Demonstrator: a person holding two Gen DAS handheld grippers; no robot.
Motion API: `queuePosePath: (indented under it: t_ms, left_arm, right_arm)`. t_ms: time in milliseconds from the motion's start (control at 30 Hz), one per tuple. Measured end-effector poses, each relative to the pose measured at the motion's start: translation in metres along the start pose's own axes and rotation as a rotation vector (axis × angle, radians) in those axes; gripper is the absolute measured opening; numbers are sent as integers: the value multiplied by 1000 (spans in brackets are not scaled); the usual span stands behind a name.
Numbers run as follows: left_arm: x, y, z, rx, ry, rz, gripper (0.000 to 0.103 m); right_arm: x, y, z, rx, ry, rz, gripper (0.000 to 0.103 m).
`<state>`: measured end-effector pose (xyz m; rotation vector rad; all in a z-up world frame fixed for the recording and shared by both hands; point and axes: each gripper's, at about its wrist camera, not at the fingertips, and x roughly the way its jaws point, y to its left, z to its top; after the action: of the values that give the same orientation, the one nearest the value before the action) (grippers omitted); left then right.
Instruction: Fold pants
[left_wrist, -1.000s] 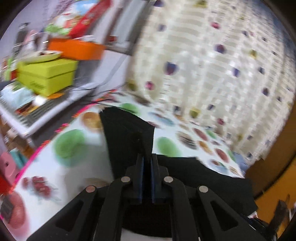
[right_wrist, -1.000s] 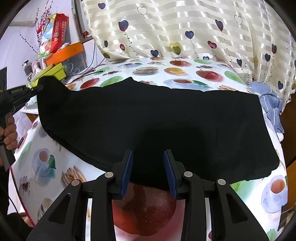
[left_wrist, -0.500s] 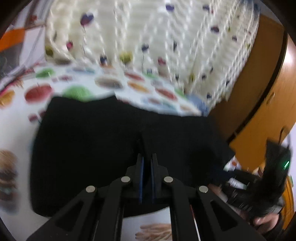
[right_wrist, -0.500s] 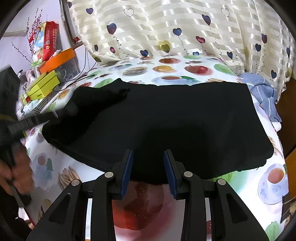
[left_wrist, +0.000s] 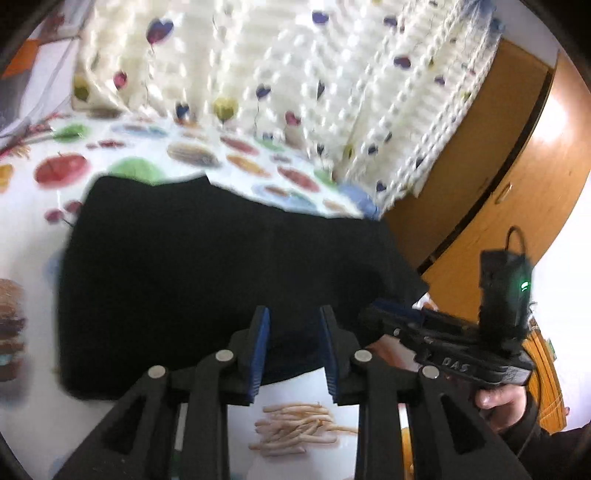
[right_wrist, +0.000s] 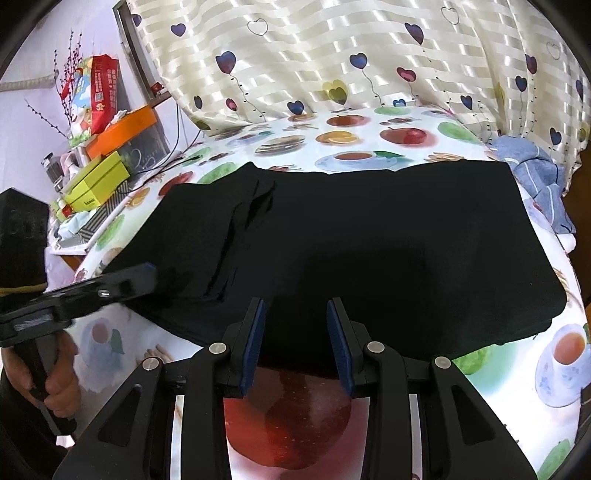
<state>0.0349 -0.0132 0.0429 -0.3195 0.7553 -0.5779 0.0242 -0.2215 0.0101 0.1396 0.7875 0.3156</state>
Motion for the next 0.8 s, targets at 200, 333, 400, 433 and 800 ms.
queuePosePath:
  t_ms: [200, 333, 400, 433, 800]
  left_arm:
    - [-27, 47, 13, -96, -105, 341, 29]
    - [-26, 79, 8, -181, -53, 470, 29]
    - [-24, 88, 2, -206, -21, 468, 29]
    - [-24, 89, -1, -207, -19, 463, 30]
    - [-16, 77, -4, -132, 14, 468, 30]
  right_arm:
    - [4, 19, 10, -31, -8, 50, 36]
    - [18, 45, 20, -97, -3, 84, 36]
    - [31, 55, 20, -116, 24, 103, 36]
    - [37, 57, 19, -120, 43, 105, 36]
    - [56, 54, 14, -2, 109, 108, 36]
